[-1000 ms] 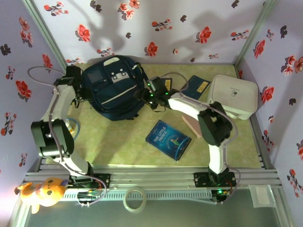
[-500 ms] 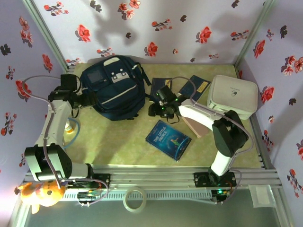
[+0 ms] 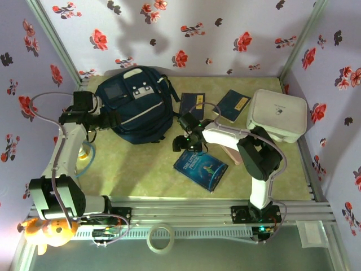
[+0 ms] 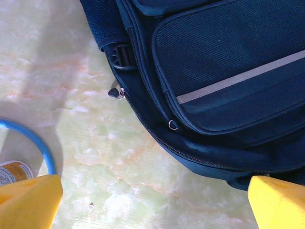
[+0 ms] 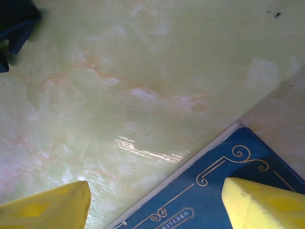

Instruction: Pack the student bag

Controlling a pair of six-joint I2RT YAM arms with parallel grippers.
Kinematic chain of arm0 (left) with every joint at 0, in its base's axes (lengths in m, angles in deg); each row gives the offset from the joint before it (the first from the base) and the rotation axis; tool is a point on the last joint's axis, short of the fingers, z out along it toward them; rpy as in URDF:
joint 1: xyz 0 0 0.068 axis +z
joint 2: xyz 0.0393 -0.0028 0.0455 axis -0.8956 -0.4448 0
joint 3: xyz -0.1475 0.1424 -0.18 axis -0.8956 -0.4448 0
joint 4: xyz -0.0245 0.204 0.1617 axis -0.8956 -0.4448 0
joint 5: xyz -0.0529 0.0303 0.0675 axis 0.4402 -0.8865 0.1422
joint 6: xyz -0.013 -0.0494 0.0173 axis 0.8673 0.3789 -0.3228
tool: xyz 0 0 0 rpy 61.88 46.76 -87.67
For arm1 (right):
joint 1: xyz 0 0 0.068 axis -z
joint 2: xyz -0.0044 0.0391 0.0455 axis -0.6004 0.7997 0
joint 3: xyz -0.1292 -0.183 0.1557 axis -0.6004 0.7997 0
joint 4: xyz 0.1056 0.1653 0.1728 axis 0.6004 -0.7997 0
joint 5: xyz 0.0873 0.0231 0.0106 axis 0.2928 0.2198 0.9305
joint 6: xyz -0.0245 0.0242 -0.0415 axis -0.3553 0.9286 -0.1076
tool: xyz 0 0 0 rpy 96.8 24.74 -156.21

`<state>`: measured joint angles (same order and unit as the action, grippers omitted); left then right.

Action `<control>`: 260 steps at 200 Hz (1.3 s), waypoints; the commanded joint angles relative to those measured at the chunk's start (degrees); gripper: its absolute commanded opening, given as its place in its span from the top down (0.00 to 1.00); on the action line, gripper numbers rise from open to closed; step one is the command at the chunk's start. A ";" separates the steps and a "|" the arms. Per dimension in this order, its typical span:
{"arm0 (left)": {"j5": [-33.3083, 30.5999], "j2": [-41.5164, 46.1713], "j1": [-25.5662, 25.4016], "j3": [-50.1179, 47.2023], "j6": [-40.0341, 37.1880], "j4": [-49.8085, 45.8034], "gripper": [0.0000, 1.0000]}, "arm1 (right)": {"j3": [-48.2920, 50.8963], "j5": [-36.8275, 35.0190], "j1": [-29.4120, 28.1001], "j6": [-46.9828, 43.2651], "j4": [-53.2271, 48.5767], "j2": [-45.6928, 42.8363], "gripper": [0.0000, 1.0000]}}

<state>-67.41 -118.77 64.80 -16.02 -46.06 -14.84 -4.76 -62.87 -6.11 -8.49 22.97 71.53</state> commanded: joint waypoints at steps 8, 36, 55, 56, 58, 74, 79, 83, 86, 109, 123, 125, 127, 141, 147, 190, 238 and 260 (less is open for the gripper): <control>0.96 1.14 -0.72 -0.82 -1.31 0.88 0.00 | 1.71 -9.30 1.00 4.93 -0.82 2.95 0.25; 1.15 -0.23 -1.36 -0.43 -1.13 0.64 0.00 | 2.04 -14.50 3.70 8.99 0.21 3.21 0.25; 2.45 -1.22 -1.48 -0.04 -0.63 0.84 0.00 | 0.95 -17.94 5.14 10.75 -0.05 3.23 0.25; 2.48 -1.30 -1.48 0.01 -0.57 0.84 0.00 | 0.91 -17.99 5.17 10.84 -0.09 3.19 0.25; 2.61 -1.40 -1.48 0.05 -0.48 0.84 0.00 | 0.75 -18.14 5.31 10.97 -0.06 3.18 0.25; 4.09 -2.31 -1.55 0.24 -0.01 0.63 0.00 | -1.25 -18.81 5.83 10.82 -0.44 3.48 0.24; 4.67 -2.55 -1.69 0.36 0.23 0.66 0.00 | -2.03 -19.06 5.95 10.73 -0.95 3.67 0.24; 5.16 -2.65 -1.78 0.33 0.47 0.60 0.00 | -2.71 -19.30 6.00 10.67 -1.41 3.70 0.24; 5.48 -2.77 -1.89 0.40 0.58 0.58 0.00 | -3.18 -19.42 6.10 10.62 -1.71 3.73 0.24; 7.35 -2.80 -4.20 0.42 1.03 0.73 0.00 | -4.68 -19.34 6.09 10.40 -3.13 2.00 0.24; 7.37 -2.45 -6.66 0.10 1.01 0.92 0.00 | -3.44 -20.06 6.09 10.86 -3.57 -0.84 0.24; 7.35 -2.37 -7.01 0.05 1.07 0.88 0.00 | -3.24 -20.24 6.09 10.91 -3.70 -1.27 0.24; 7.35 -2.31 -7.39 0.06 1.07 0.96 0.00 | -3.01 -20.48 6.09 10.92 -3.88 -1.71 0.24; 7.41 -2.22 -10.15 -0.03 1.45 1.01 0.00 | -1.01 -21.20 6.09 10.37 -4.97 -4.71 0.24; 7.65 -2.42 -11.38 0.10 1.73 1.01 0.00 | -0.12 -21.07 6.20 9.97 -5.50 -5.70 0.24; 12.87 -6.14 -21.56 2.32 7.95 1.95 0.00 | 6.90 -17.48 5.88 10.20 -8.68 -10.55 0.25; 19.60 -11.31 -30.86 -0.54 18.71 10.34 0.00 | 12.24 -16.93 5.97 11.24 -7.74 -12.45 0.25; 19.65 -14.00 -32.80 -0.73 21.20 12.14 0.01 | 12.48 -15.38 5.92 10.85 -7.96 -11.62 0.25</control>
<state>-50.32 -130.27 33.59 -15.87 -30.63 -6.84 7.30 -79.75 -0.21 2.07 16.33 59.75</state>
